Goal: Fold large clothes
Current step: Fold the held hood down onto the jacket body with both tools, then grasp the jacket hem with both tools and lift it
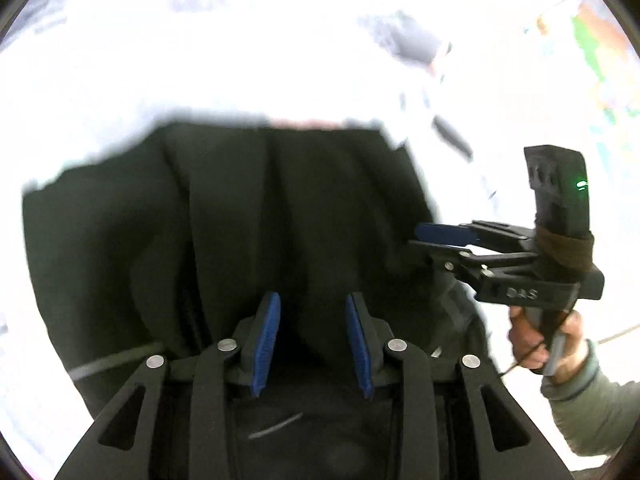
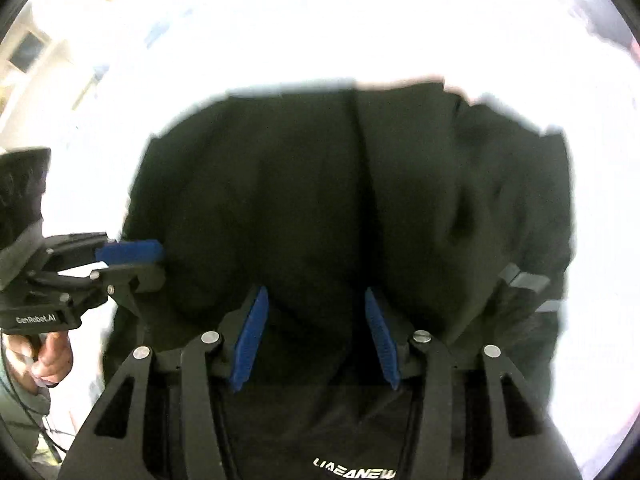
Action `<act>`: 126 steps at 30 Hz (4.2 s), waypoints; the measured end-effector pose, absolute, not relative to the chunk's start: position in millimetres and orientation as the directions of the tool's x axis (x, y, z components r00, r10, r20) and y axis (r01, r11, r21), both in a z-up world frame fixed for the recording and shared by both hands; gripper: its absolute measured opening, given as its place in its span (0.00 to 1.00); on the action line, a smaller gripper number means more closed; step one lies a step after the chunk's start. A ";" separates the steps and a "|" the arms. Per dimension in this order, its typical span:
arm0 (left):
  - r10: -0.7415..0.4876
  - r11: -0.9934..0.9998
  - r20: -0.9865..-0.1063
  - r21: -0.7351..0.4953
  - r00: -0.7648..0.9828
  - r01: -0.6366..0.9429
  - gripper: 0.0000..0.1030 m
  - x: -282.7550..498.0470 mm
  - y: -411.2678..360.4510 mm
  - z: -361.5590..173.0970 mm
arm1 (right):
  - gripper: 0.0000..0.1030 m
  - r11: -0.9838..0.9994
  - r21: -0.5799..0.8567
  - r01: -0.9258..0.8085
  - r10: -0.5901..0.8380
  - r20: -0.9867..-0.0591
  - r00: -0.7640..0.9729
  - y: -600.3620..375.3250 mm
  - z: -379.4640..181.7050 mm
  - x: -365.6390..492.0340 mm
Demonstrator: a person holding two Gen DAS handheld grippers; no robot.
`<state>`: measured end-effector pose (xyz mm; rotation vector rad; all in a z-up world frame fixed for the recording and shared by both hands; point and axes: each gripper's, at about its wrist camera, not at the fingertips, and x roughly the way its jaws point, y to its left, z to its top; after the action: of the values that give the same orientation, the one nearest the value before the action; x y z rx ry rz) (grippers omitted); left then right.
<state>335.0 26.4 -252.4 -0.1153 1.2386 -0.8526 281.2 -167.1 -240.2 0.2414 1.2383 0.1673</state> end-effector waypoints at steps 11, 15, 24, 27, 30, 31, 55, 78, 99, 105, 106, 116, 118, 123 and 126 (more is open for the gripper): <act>-0.554 0.822 -0.825 -0.521 0.109 0.231 0.27 403.4 35.9 -328.3 | 0.38 0.989 0.118 0.085 0.094 -0.965 0.244 -186.8 -295.2 346.9; -0.554 0.818 -0.826 -0.516 0.104 0.255 0.27 398.6 36.6 -313.2 | 0.38 0.996 0.059 0.059 0.043 -0.969 0.243 -178.4 -303.0 340.8; -0.620 0.732 -0.779 -0.534 0.090 0.423 0.43 323.1 60.6 -246.6 | 0.40 0.977 0.212 0.019 0.194 -0.922 0.336 -151.8 -229.2 256.8; -0.557 0.764 -0.830 -0.504 0.017 0.403 0.42 307.5 49.9 -283.2 | 0.40 0.980 0.197 0.003 0.189 -0.945 0.268 -137.3 -258.7 236.0; -0.500 0.803 -0.866 -0.468 -0.012 0.369 0.41 307.6 42.4 -322.4 | 0.40 0.974 0.222 0.049 0.208 -0.958 0.199 -129.3 -289.7 236.8; -0.503 0.807 -0.864 -0.475 -0.014 0.351 0.41 309.9 41.8 -324.9 | 0.40 0.970 0.231 0.073 0.214 -0.958 0.192 -131.8 -302.0 237.2; -0.474 0.875 -0.849 -0.428 0.231 0.224 0.41 165.6 211.1 -203.4 | 0.44 0.953 0.258 0.161 0.195 -0.924 0.329 -161.1 -201.3 99.5; -0.472 0.856 -0.881 -0.468 0.041 -0.221 0.58 44.8 277.9 -315.9 | 0.59 0.911 0.161 0.379 0.089 -0.976 0.200 -259.1 -224.7 -45.9; -0.487 0.859 -0.873 -0.473 -0.028 -0.196 0.59 1.0 244.6 -338.7 | 0.64 0.851 0.330 0.409 0.340 -0.939 0.051 -308.0 -314.9 -103.5; -0.491 0.866 -0.871 -0.484 -0.034 -0.124 0.59 -9.1 231.1 -325.4 | 0.53 0.900 0.357 0.248 0.360 -0.932 0.037 -285.6 -298.4 -110.0; -0.484 0.870 -0.874 -0.476 -0.040 -0.126 0.59 -8.5 230.8 -327.9 | 0.53 0.907 0.350 0.234 0.354 -0.935 0.025 -285.7 -298.7 -109.2; -0.517 0.849 -0.856 -0.511 -0.015 -0.131 0.19 -2.8 222.5 -322.4 | 0.46 0.895 0.359 0.265 0.373 -0.928 -0.002 -276.2 -314.1 -103.7; -0.535 0.839 -0.844 -0.534 0.018 -0.102 0.17 3.5 221.5 -307.0 | 0.24 0.895 0.369 0.251 0.376 -0.926 0.020 -274.2 -306.8 -102.8; -0.608 0.789 -0.789 -0.613 0.088 -0.047 0.17 24.9 218.0 -266.0 | 0.17 0.887 0.404 0.225 0.394 -0.915 0.088 -274.8 -272.7 -96.3; -0.648 0.754 -0.749 -0.657 0.143 -0.024 0.17 40.0 216.7 -242.1 | 0.17 0.865 0.452 0.220 0.430 -0.892 0.143 -278.4 -249.7 -89.1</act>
<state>40.0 216.7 -242.1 -0.6056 1.3700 -0.4917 -89.1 -278.4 -249.7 0.5531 1.4411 0.1630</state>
